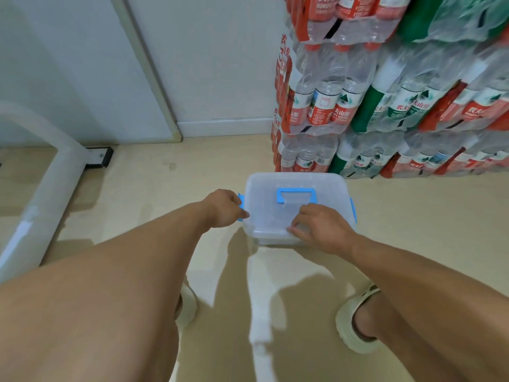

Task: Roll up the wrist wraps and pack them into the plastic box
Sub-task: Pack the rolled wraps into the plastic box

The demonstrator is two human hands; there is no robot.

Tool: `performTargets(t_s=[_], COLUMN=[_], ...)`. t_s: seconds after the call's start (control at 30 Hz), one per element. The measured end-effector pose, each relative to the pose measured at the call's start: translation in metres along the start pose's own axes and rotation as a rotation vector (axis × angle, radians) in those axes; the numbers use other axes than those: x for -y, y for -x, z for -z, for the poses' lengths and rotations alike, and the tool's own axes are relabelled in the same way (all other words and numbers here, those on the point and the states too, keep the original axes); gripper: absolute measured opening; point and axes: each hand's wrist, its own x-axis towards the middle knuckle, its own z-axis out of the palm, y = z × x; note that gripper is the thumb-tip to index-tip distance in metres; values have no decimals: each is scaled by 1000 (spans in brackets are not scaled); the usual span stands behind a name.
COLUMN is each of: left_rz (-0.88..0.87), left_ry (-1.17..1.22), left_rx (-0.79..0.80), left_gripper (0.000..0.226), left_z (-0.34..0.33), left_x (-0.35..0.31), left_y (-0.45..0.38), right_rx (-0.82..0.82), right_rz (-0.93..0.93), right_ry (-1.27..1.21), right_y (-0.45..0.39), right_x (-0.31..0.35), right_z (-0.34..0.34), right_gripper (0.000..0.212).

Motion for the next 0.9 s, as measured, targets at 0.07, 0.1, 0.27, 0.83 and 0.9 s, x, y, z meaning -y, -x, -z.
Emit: performTargets(t_s=[0.07, 0.1, 0.27, 0.83, 0.9], left_rz=[9, 23, 170, 451, 456], left_ry=[81, 133, 366, 645, 650], left_rx=[-18, -36, -81, -108, -99], left_gripper=[44, 43, 56, 44, 43], left_z=[-1, -3, -31, -85, -87], left_x=[-5, -7, -8, 9, 10], left_y=[-7, -11, -32, -82, -81], right_rx=[-197, -273, -215, -308, -313], right_rz=[-224, -385, -1072, -1079, -1095], right_ry=[-98, -127, -632, -809, -820], right_y=[0, 1, 10, -1, -2], right_x=[-21, -33, -84, -74, -71], right_z=[1, 3, 3, -11, -12], right_gripper=[29, 32, 82, 45, 47])
